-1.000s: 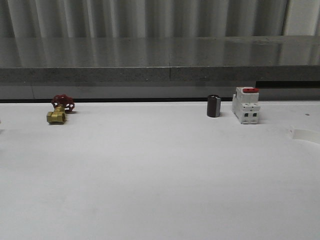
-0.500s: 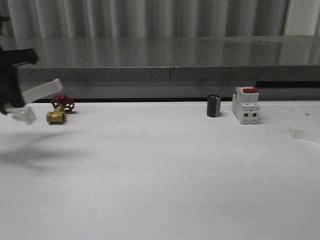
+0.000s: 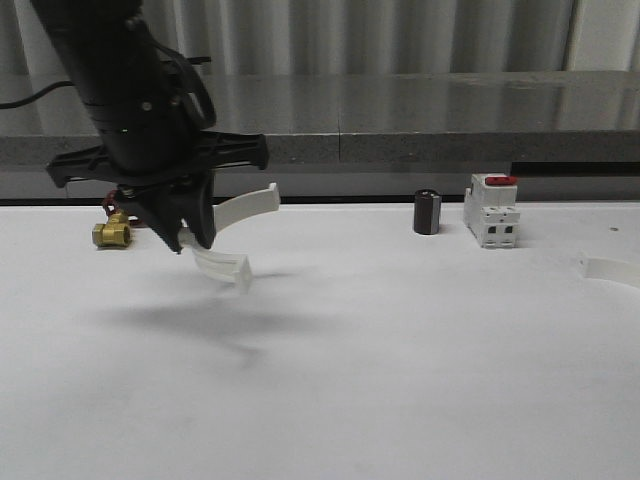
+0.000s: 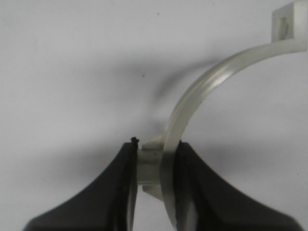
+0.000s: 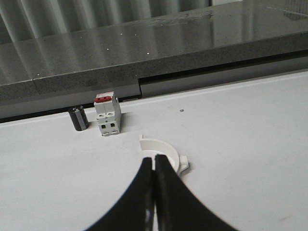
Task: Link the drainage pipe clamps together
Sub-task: 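Carry the clamp half toward the table center and set it down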
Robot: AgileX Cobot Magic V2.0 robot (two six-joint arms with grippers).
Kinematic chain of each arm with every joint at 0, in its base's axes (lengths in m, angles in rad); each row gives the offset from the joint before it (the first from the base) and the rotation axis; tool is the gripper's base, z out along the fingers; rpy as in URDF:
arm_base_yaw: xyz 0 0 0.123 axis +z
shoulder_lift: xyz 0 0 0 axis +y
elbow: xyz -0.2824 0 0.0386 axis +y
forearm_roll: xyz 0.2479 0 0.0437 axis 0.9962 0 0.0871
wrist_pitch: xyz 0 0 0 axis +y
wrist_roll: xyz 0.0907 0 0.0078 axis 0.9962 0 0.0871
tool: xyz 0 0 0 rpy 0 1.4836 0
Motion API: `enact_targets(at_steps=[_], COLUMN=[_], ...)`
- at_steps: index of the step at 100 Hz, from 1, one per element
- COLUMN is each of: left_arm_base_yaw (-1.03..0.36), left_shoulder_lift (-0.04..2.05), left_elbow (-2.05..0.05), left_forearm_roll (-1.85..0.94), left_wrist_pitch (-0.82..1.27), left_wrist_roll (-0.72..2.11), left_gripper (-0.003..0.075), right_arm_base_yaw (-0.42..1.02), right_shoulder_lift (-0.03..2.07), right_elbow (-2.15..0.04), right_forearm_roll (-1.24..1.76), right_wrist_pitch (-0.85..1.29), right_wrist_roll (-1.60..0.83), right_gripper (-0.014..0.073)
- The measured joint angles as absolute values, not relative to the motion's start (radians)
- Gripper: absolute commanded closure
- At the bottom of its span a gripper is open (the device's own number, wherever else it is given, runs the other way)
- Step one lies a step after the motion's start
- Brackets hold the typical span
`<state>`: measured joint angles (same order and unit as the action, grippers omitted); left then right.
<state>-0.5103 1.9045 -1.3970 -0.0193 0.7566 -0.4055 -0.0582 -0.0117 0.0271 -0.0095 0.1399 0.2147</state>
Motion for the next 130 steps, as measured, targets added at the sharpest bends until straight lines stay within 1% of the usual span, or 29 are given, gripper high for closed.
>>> enact_targets(at_steps=[24, 71, 81, 86, 93, 100, 102, 104, 105, 107, 112, 117, 122, 130], left_arm_base_yaw=[-0.555, -0.576, -0.576, -0.576, -0.576, -0.576, -0.576, -0.576, -0.576, -0.576, -0.578, -0.578, -0.578, -0.578], left_shoulder_lift=[1.995, 2.086, 2.097, 2.098, 2.100, 2.100, 2.100, 2.100, 2.100, 2.100, 2.100, 2.100, 2.100, 2.100], left_elbow=[-1.499, -1.505, -1.507, -1.507, -1.509, -1.509, -1.509, -1.509, -1.509, -1.509, -1.511, -1.511, -1.511, -1.513], left_forearm_roll=[-0.021, -0.052, -0.057, -0.058, -0.059, -0.059, -0.059, -0.061, -0.061, -0.063, -0.065, -0.065, -0.065, -0.065], left_wrist_pitch=[0.763, 0.781, 0.783, 0.783, 0.783, 0.781, 0.781, 0.781, 0.781, 0.781, 0.781, 0.781, 0.783, 0.790], left_wrist_roll=[-0.450, -0.477, -0.481, -0.481, -0.483, -0.483, -0.483, -0.483, -0.483, -0.483, -0.483, -0.483, -0.479, -0.447], left_gripper=[0.0677, 0.0677, 0.0661, 0.0632, 0.0556, 0.0449, 0.0400, 0.0374, 0.0347, 0.0322, 0.0227, 0.0169, 0.0142, 0.0142], right_arm_base_yaw=[-0.058, -0.058, -0.058, -0.058, -0.058, -0.058, -0.058, -0.058, -0.058, -0.058, -0.058, -0.058, -0.058, -0.058], right_shoulder_lift=[-0.012, -0.012, -0.012, -0.012, -0.012, -0.012, -0.012, -0.012, -0.012, -0.012, -0.012, -0.012, -0.012, -0.012], right_elbow=[0.027, 0.027, 0.027, 0.027, 0.027, 0.027, 0.027, 0.027, 0.027, 0.027, 0.027, 0.027, 0.027, 0.027], right_forearm_roll=[-0.010, -0.010, -0.010, -0.010, -0.010, -0.010, -0.010, -0.010, -0.010, -0.010, -0.010, -0.010, -0.010, -0.010], right_wrist_pitch=[0.140, 0.140, 0.140, 0.140, 0.140, 0.140, 0.140, 0.140, 0.140, 0.140, 0.140, 0.140, 0.140, 0.140], right_wrist_roll=[0.215, 0.215, 0.215, 0.215, 0.215, 0.215, 0.215, 0.215, 0.215, 0.215, 0.215, 0.215, 0.215, 0.215], right_gripper=[0.0711, 0.0711, 0.0711, 0.0711, 0.0711, 0.0711, 0.0711, 0.0711, 0.0711, 0.0711, 0.0711, 0.0711, 0.0711, 0.0711])
